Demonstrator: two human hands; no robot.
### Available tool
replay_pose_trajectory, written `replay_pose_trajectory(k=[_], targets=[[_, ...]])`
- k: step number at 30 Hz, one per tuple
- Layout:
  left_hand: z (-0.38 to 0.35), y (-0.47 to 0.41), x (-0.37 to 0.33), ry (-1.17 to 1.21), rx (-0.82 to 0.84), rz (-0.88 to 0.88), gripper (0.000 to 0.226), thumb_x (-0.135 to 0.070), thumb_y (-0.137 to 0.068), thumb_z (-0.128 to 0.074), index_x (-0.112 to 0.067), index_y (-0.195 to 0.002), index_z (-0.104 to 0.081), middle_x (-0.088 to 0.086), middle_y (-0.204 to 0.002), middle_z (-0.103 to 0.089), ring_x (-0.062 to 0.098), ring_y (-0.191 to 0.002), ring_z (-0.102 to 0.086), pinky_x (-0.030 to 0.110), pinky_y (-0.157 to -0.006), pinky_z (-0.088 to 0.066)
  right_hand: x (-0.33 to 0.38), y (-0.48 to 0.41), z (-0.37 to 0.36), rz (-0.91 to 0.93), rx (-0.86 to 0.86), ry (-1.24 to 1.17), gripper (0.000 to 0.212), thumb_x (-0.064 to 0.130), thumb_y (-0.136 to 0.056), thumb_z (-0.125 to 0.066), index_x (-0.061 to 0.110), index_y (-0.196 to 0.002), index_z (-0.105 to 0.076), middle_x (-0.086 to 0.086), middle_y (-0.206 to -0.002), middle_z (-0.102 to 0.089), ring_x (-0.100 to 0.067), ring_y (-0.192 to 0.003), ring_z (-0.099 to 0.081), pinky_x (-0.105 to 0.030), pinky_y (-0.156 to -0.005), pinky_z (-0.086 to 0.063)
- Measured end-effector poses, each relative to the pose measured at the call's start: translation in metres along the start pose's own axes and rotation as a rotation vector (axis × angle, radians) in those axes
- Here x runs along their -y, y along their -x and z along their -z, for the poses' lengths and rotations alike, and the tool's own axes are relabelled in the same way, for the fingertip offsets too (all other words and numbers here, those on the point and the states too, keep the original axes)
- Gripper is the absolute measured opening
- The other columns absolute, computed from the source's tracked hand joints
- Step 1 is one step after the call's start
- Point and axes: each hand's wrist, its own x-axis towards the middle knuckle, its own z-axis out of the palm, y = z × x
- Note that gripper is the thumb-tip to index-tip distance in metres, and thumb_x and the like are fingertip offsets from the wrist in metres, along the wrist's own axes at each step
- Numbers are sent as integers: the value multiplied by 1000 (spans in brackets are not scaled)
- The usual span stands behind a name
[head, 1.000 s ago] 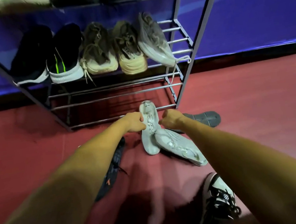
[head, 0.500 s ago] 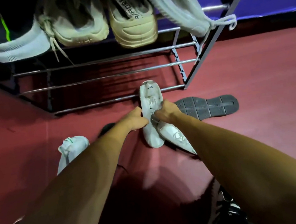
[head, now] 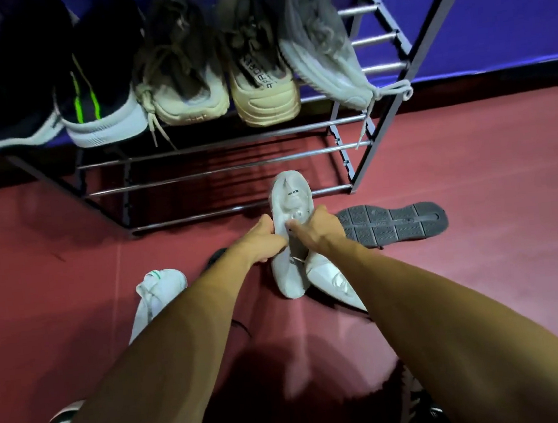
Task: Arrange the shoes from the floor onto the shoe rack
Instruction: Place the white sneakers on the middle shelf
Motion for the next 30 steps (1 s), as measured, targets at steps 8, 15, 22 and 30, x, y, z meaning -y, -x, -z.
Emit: replay_pose_trajectory(k=[8,15,22,30], targets=[[50,71,-40,-119,-72,-142,32,-35,-79,-67,-19,-91,-41,7,-86,-63,21,-68,-51,33,-61,-38,30,65,43,119,-59,-115,82,61,-87,-61,-3,-134,-42,-23,-133,-59,-39,-122,-58,-41,-95,-48],[97,152,-80,-225,-3,-251,24,-22,-80,-66,-20,-82,-43,4,-71,-57,19,-63,-50,29,-58,-40,57,131,101,316,-56,105,55,54,-90,-56,5,-114,-65,-15,-112,-69,-34,-103,-65,-36,-82,-52],[140,215,-110,-213,-3,-318,25,-22,-87,-71,-18,-88,-46,4,-75,-57,11,-63,-51,22,-53,-38,84,168,155,381,168,139,32,31,-94,-65,9,-70,-63,-9,-67,-61,-15,-49,-49,-24,-48,-39],[166,226,-115,-157,-236,-466,23,-8,-84,-66,-18,-84,-45,2,-70,-50,18,-68,-44,32,-65,-37,107,176,174,470,94,-292,43,49,-82,-74,9,-95,-65,-8,-91,-71,-22,-78,-64,-28,-60,-47]])
